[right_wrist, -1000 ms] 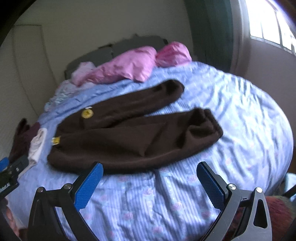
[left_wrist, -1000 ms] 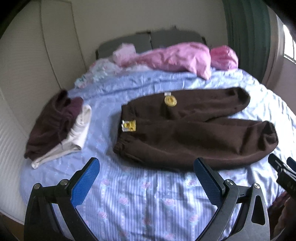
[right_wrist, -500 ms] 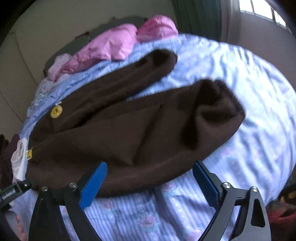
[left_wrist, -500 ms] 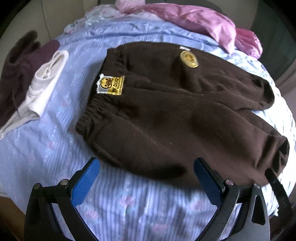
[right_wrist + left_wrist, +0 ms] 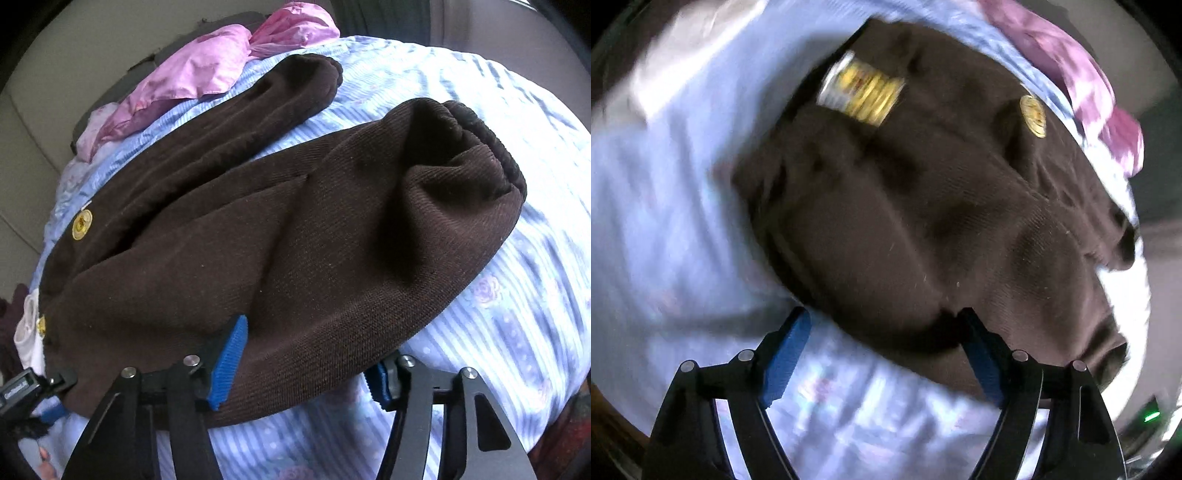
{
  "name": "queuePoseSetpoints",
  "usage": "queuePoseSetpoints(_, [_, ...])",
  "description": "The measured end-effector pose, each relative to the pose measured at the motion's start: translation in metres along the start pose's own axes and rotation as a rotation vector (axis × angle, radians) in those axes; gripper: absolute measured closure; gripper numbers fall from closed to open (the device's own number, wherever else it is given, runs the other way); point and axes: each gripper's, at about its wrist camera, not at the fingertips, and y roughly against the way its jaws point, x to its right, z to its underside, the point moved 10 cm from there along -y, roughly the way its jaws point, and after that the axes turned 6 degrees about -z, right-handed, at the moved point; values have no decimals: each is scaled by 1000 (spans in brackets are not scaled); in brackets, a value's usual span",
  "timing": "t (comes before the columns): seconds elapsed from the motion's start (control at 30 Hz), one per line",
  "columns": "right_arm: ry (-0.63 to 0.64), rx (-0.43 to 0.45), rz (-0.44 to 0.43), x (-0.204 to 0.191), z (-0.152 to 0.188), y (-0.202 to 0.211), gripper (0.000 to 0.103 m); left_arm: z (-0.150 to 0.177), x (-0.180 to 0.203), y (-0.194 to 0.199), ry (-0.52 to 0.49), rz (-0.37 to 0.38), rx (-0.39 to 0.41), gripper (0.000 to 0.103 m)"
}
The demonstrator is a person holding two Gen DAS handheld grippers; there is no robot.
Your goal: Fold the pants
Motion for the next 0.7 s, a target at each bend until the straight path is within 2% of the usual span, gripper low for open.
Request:
queuePoseSetpoints(0.13, [8, 4, 7, -3, 0, -1, 49, -4, 7, -2, -2, 0, 16, 23])
queuePoseSetpoints(0.2, [23, 1, 5, -4, -2, -1, 51, -10, 18, -4, -8, -1, 27, 28])
queuePoseSetpoints(0.23, [16, 0, -1, -3, -3, -1, 55, -13, 21, -5, -7, 2, 35, 35])
queuePoseSetpoints(0.27, [7, 0, -7, -1, -4, -1, 57, -17, 25, -4, -7, 14, 43, 48])
queuePoseSetpoints(0.3, [-3, 1, -14, 0, -6, -1, 63, -22, 26, -6, -8, 26, 46, 54])
queuePoseSetpoints(0.37, [-16, 6, -25, 1, -11, 0, 69, -25, 31, -1, -6, 33, 62, 74])
queuePoseSetpoints(0.43, [-10, 9, -34, 0, -16, 4, 78, -25, 28, 10, -4, 47, 84, 80])
queuePoseSetpoints(0.53, [6, 39, -69, -6, -21, 16, 85, -21, 30, 32, -27, 58, 144, 82])
queuePoseSetpoints(0.7, [24, 105, -133, -18, -27, 53, 88, -18, 30, 65, -61, 60, 227, 83])
